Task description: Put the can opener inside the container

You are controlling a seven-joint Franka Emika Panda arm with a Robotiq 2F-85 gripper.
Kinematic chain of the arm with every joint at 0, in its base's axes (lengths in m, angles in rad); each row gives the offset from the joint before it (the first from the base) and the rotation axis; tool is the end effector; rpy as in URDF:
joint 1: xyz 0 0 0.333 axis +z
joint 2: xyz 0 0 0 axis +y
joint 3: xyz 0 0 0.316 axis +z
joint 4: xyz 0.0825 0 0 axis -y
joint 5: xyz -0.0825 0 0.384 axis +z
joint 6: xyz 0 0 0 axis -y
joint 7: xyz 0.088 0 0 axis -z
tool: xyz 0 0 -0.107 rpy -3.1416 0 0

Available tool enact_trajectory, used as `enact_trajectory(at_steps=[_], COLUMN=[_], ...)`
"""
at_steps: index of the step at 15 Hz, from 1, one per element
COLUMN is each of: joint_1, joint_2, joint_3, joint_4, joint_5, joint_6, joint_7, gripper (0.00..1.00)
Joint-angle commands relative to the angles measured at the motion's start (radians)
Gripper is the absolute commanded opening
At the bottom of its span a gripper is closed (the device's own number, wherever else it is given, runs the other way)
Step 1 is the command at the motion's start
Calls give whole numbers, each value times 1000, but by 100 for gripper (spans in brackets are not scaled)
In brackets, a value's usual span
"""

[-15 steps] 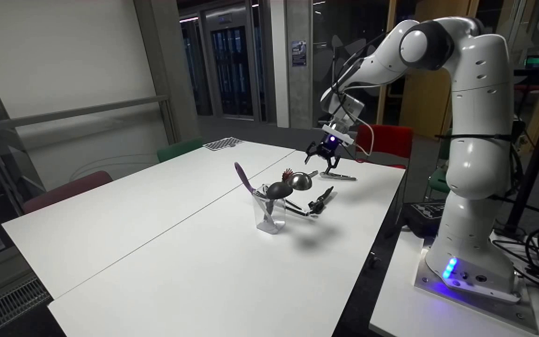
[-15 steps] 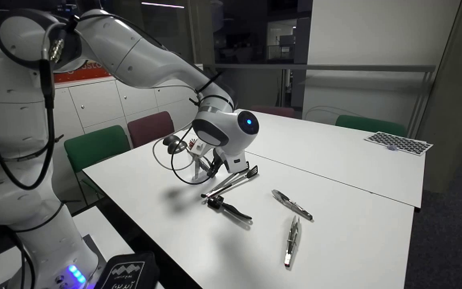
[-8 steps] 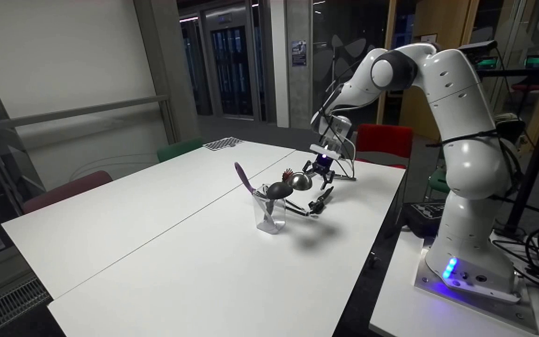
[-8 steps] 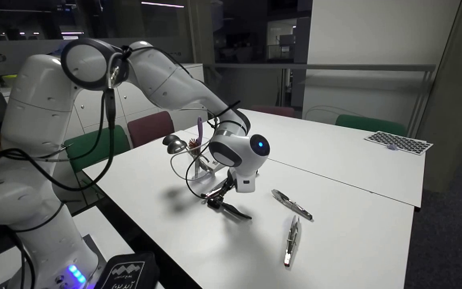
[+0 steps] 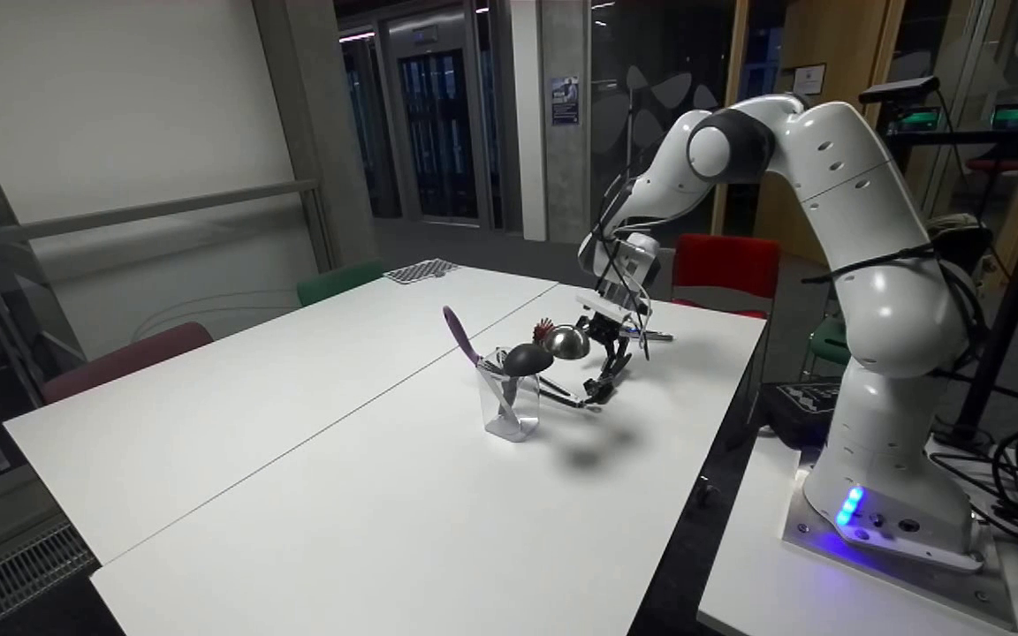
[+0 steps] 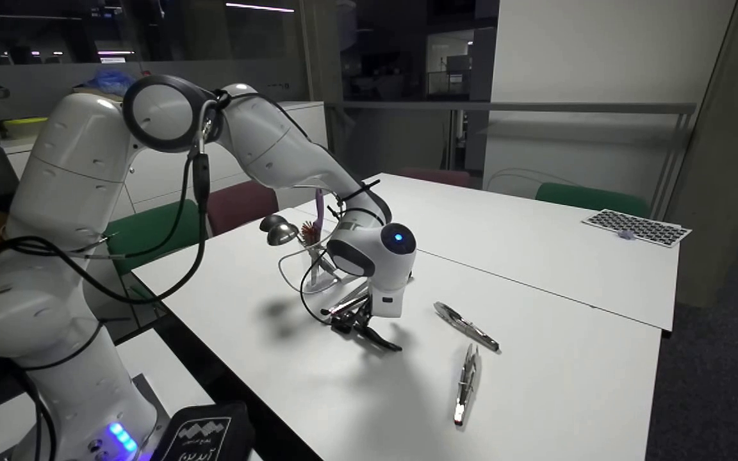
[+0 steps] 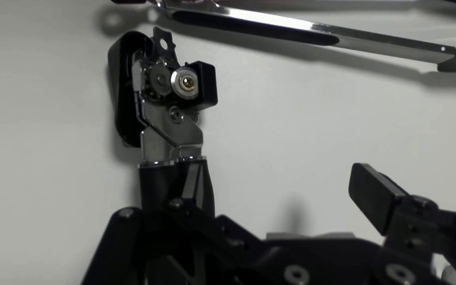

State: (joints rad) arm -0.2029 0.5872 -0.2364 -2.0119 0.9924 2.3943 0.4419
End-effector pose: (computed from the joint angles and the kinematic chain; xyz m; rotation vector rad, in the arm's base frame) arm 0.5299 -0.2428 0.1515 -1.8089 1.9665 0.1766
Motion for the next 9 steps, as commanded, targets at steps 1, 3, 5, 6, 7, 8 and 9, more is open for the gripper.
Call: enact_trajectory(at_steps=[1,3,5,6,7,8,9], joint_1=[39,55,66,71,78,82,89], joint_2=[-91,-128,-164,-186,-209,-231,-254], joint_3=[-7,-7,-3,-2,-2,0,-1], joint_4=[-126,-182,-233,-261,-290,-315,-340], joint_5=[-3,-10,-9,-7,-9,-9,-14], joint_6=[129,190,245,274,299,323,345], joint_7=[15,14,12,9,11,10,15], gripper=[100,100,100,100,100,100,100])
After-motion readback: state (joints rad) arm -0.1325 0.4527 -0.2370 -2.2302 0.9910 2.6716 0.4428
